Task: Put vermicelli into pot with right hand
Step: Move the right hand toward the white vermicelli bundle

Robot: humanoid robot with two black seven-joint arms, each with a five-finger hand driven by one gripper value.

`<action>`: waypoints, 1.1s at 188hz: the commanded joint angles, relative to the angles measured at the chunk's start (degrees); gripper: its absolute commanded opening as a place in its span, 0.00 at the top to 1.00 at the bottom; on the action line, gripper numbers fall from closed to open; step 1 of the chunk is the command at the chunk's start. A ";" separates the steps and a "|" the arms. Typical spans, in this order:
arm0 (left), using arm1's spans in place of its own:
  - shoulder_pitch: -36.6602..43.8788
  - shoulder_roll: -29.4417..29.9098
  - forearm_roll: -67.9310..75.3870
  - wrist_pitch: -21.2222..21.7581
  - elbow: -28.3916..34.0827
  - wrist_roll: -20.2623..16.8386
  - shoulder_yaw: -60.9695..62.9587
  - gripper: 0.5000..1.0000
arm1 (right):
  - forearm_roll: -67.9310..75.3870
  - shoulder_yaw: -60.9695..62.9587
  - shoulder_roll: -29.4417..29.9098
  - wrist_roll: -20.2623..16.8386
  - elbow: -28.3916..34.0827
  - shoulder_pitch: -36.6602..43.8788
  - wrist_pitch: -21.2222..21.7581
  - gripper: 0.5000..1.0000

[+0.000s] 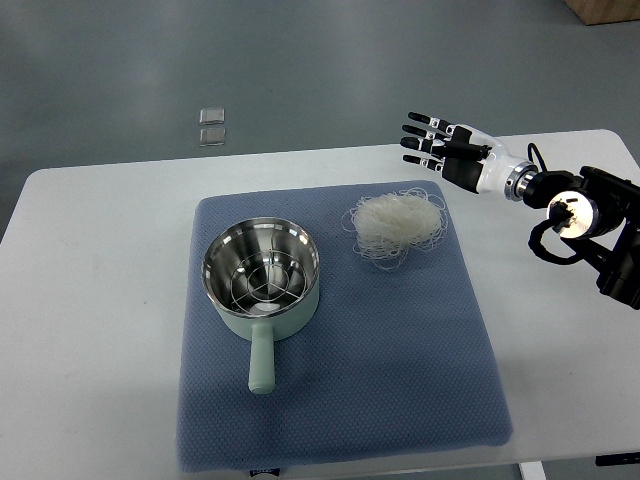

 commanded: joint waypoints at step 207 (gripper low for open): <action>0.00 0.00 -0.01 0.53 0.60 0.00 0.23 0.00 | -30.07 -0.27 -1.50 4.13 0.36 3.12 1.63 0.14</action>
